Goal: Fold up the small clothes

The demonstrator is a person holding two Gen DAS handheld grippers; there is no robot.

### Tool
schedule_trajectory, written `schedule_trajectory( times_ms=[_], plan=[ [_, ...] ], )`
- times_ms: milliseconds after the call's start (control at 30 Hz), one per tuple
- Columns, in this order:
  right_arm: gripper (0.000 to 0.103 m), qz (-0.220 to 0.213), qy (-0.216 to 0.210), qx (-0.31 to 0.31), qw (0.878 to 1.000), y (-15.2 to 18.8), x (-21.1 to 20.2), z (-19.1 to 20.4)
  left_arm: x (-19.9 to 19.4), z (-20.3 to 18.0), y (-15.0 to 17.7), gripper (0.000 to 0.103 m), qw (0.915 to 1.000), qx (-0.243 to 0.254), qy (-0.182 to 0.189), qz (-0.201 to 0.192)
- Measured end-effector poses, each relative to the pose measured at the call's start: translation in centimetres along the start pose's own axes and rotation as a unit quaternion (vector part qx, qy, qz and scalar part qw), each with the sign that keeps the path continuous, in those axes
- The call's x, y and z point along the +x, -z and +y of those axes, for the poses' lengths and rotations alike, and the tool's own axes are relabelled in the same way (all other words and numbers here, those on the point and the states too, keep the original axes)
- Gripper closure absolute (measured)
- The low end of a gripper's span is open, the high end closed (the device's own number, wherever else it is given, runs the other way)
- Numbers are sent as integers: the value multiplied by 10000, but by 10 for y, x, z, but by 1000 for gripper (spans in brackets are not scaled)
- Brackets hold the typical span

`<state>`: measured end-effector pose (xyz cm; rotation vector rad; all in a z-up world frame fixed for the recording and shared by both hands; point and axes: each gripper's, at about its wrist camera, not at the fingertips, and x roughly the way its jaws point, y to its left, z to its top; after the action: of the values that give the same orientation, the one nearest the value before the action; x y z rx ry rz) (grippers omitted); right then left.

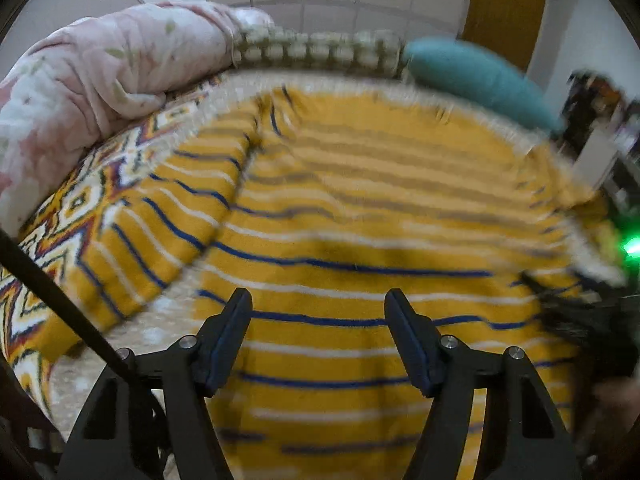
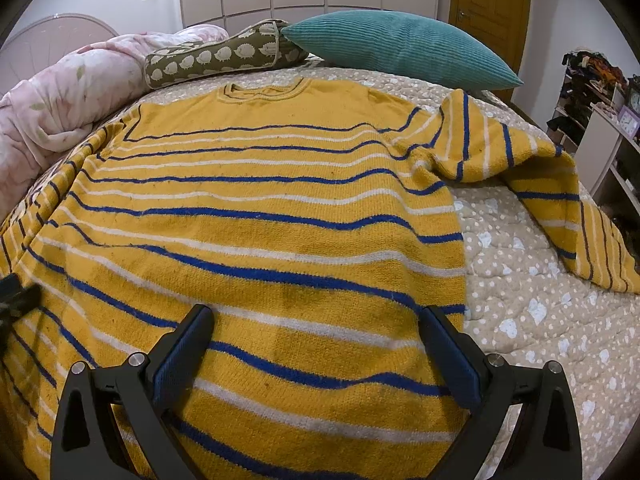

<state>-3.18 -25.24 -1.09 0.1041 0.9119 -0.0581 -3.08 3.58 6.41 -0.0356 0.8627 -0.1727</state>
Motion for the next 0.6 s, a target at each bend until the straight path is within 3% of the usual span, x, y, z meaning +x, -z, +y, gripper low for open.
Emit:
schedule_trajectory(
  times_ms=[67,167,267,367,433,467,533,600],
  plan=[
    [0,7,4,-5,10000,0,0,-1,-25,27,-4,30,9993,-89,-168,-310],
    [0,7,-1,-3,10000,0,0,-1,-38,73,-7,13,9961,-305,-707,-431],
    [0,7,3,-6,10000,0,0,-1,-21,128,-6,13,9898,-665,-1254,-100],
    [0,9,4,-8,10000,0,0,0,11,166,-2,14,9888,-942,-1049,481],
    [0,9,5,-8,10000,0,0,0,25,173,1,50,9907,-982,-676,654],
    [0,8,6,-8,10000,0,0,0,33,177,0,79,9901,-1086,-368,812],
    [0,8,6,-8,10000,0,0,0,32,181,-8,88,9894,-1188,-441,713],
    [0,10,5,-8,10000,0,0,0,27,187,-24,92,9891,-1041,-921,476]
  ],
)
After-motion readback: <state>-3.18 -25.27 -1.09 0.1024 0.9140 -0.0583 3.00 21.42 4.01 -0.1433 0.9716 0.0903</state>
